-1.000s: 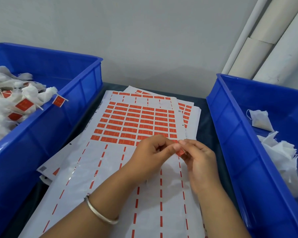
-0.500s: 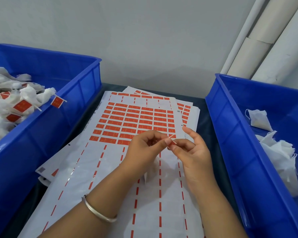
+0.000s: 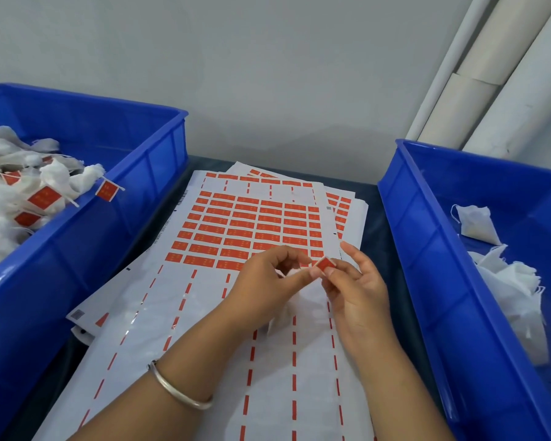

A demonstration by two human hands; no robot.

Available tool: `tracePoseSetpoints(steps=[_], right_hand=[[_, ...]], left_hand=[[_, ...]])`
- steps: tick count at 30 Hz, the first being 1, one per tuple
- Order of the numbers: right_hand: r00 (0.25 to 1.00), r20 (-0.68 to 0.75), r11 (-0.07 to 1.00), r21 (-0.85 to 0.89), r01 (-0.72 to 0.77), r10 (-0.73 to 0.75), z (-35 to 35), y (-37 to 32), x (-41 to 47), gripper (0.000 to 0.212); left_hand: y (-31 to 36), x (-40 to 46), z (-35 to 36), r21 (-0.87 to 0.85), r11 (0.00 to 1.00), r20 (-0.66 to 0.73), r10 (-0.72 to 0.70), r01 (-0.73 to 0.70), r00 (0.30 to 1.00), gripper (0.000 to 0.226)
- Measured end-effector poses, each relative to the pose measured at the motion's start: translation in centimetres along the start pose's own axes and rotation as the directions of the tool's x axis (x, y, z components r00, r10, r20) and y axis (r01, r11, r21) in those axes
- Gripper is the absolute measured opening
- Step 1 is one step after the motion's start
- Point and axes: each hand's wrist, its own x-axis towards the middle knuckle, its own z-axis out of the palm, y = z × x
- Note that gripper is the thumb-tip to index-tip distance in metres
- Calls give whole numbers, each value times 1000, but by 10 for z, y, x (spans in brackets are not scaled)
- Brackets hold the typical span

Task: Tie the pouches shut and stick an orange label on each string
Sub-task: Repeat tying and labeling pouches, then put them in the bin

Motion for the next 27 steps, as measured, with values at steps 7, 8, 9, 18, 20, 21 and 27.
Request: tracePoseSetpoints(steps=[7,8,9,18,20,21,27], right_hand=[[997,-22,988,142,-67,70,-6,12,7,31],[998,-12,992,117,-52,53,-5,13,7,31],[999,-1,995,92,-39,39,-5,13,7,31],[989,145,941,-326,87,-41,5,19,-5,32],[985,170,925,-371,86,-24,7,18,-7,30],[984,175,916,-392,89,-21,8,17,-8,29],[987,162,875,-475,96,-20,9,12,-10,21]], left_hand=[[-2,1,1,282,959,14,-25,20,1000,17],[-1,3,0,304,952,0,-30,29,1000,21],[2,4,-1,329,943,-14,-37,39,999,25],[42,-10,-42,219,974,-234,2,51,972,7],[57,-20,-65,141,990,-326,49,-3,944,6],[66,-26,-77,111,993,-386,85,-45,919,6],[103,-61,-161,179,969,-699,246,-169,672,5]])
